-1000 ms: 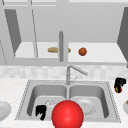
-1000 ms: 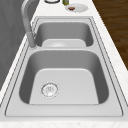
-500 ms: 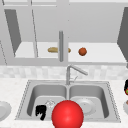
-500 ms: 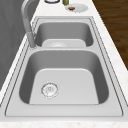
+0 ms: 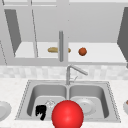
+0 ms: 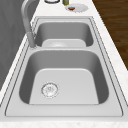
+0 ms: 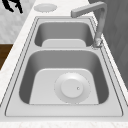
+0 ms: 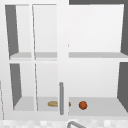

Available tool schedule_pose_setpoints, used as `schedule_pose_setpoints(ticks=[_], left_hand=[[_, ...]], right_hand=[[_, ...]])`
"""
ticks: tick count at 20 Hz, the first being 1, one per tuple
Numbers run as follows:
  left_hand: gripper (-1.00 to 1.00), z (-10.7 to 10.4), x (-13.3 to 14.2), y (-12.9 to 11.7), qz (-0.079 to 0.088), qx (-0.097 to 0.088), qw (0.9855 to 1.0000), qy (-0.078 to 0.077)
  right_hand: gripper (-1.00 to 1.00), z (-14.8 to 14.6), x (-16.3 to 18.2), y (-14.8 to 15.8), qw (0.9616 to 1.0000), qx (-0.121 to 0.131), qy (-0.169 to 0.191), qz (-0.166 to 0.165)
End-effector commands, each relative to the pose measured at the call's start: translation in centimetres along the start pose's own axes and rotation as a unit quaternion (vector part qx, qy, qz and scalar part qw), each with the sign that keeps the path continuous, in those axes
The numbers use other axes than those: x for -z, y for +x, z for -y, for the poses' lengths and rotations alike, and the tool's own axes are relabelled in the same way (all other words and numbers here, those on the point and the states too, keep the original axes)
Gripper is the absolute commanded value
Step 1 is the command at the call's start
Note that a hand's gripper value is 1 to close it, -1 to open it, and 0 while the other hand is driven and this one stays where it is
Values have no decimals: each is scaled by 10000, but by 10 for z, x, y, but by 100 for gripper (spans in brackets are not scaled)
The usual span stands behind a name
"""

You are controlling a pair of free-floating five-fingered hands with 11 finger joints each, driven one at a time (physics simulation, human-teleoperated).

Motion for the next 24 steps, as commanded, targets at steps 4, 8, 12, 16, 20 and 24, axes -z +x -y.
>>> schedule_pose_setpoints(ticks=[4, 8, 12, 16, 20, 24], left_hand=[[0, 0, 0, 0, 0, 0, 10000, 0], [0, 0, 0, 0, 0, 0, 10000, 0], [0, 0, 0, 0, 0, 0, 10000, 0], [0, 0, 0, 0, 0, 0, 10000, 0], [0, 0, 0, 0, 0, 0, 10000, 0], [0, 0, 0, 0, 0, 0, 10000, 0]], right_hand=[[100, -31, -29, -27, 9999, 67, -48, -128], [100, -60, -20, -28, 9996, -90, -63, -270], [100, -87, -9, -29, 9985, -106, -69, -536], [100, -115, 6, -29, 9982, -79, -85, -583], [100, -140, 32, -37, 9991, -131, -21, -414], [100, -167, 52, -42, 9991, -117, -15, -404]])
